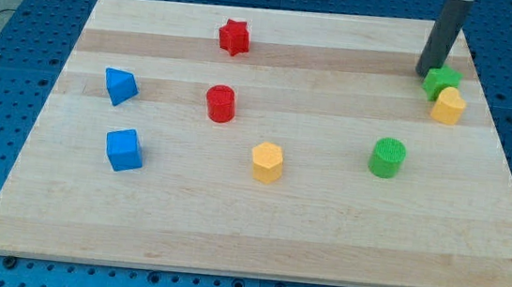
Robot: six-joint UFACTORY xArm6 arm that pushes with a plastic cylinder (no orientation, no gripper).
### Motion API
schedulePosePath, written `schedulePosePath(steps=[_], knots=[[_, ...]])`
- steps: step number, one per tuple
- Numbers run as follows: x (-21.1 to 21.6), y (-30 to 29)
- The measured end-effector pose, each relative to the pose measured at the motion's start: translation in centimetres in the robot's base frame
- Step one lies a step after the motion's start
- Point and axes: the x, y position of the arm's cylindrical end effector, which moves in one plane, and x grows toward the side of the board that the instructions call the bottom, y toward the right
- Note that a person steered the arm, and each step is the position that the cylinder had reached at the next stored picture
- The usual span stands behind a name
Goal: Place the arm below the green circle
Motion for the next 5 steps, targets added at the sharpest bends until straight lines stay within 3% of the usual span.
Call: schedulePosePath(steps=[1, 2, 3, 5], knots=[[-0.9, -0.1], [-1.9, -5.5], [2.3, -10.5], [11.5, -12.7]])
